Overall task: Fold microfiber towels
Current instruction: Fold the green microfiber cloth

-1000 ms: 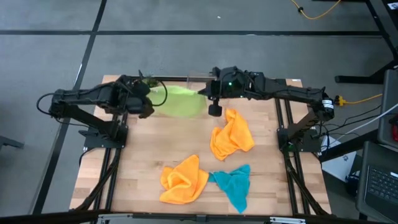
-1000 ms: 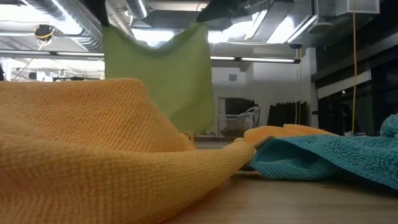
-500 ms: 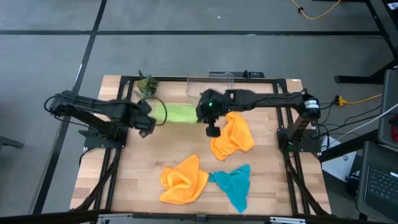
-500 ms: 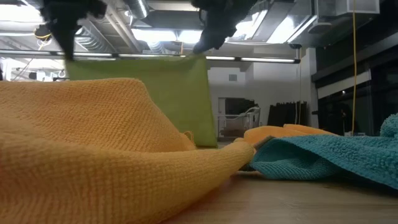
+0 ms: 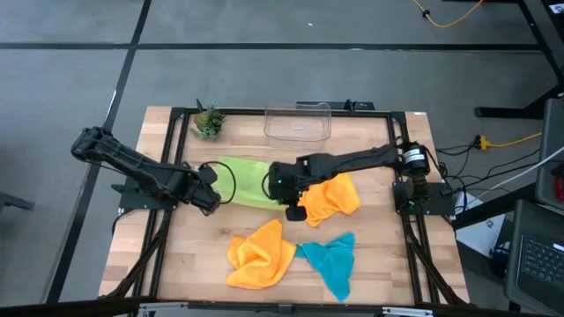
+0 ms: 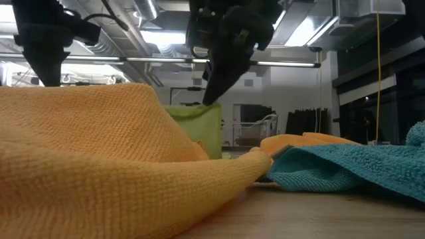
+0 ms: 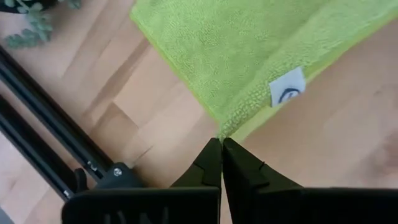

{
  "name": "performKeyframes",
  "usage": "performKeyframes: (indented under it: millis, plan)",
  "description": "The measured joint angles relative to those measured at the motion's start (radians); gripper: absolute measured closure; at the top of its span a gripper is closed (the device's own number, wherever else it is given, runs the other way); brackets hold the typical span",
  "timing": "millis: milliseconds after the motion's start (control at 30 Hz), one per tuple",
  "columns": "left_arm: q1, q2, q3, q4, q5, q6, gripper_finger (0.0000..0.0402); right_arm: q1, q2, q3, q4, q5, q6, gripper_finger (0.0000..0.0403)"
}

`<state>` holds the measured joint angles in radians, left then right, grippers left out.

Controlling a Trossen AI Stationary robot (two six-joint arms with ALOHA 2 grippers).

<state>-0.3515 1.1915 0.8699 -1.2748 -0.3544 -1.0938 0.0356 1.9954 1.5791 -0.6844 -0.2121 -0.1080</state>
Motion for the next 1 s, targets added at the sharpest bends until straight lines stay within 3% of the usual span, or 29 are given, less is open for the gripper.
performKeyframes:
  millis: [100, 333, 567, 1000]
  plan:
    - [0.019, 0.0, -0.01, -0.004, -0.035, 0.005, 0.0402, 0.002, 0.002, 0.0, 0.0, 0.013, 0.003, 0.0403]
    - [0.12, 0.0, -0.012, 0.031, -0.152, 0.121, 0.0402, -0.03, -0.003, 0.0, -0.011, 0.177, 0.04, 0.0403]
    - [0.246, 0.016, -0.012, 0.151, -0.166, 0.291, 0.0402, -0.07, 0.01, 0.001, -0.034, 0.367, 0.098, 0.0403]
    - [0.427, 0.223, -0.012, 0.303, -0.256, 0.499, 0.0399, -0.142, 0.019, -0.121, 0.078, 0.406, 0.181, 0.0386]
